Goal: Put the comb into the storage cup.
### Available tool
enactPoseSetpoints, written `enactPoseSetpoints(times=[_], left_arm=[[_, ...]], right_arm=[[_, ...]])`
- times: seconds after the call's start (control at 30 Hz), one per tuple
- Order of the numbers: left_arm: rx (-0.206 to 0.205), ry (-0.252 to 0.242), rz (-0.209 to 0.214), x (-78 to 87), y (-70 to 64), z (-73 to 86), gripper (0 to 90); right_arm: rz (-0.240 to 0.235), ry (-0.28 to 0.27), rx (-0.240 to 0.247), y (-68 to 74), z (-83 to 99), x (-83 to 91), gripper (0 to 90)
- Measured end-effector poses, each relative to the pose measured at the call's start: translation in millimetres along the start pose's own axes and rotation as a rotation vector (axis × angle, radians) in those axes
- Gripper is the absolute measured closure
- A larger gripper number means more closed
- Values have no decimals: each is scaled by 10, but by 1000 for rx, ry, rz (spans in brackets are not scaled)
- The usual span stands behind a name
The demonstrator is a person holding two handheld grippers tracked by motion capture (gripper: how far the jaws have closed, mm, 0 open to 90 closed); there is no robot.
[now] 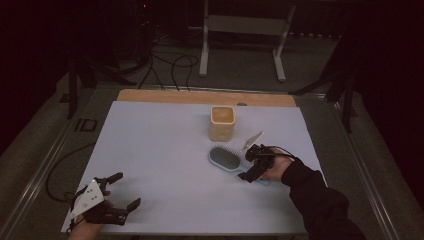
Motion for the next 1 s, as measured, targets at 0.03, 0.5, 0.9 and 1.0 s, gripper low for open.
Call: enactPoseSetpoints(times=[0.03, 0.5, 0.9, 1.0], left_arm=[[0, 0, 0, 0, 0, 0, 0], [3, 2, 2, -1, 3, 5, 0], [1, 4, 1, -3, 2, 8, 0], [0, 3, 1, -2, 1, 7, 0]], right_arm=[[1, 7, 11, -10, -5, -13, 147], [-24, 125, 51, -54, -7, -152, 368], [-42, 210, 37, -58, -2, -218, 560], [-36, 223, 47, -59, -5, -241, 602]])
Point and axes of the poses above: each handheld gripper's, and its own axes: x roughly backward along the jaws, z roughly out of its underside, y roughly to its left, the point moved 8 cm from there along -x, roughly forward along the jaws, and after that the axes turned 12 degrees about x, right-handed, at the moved point
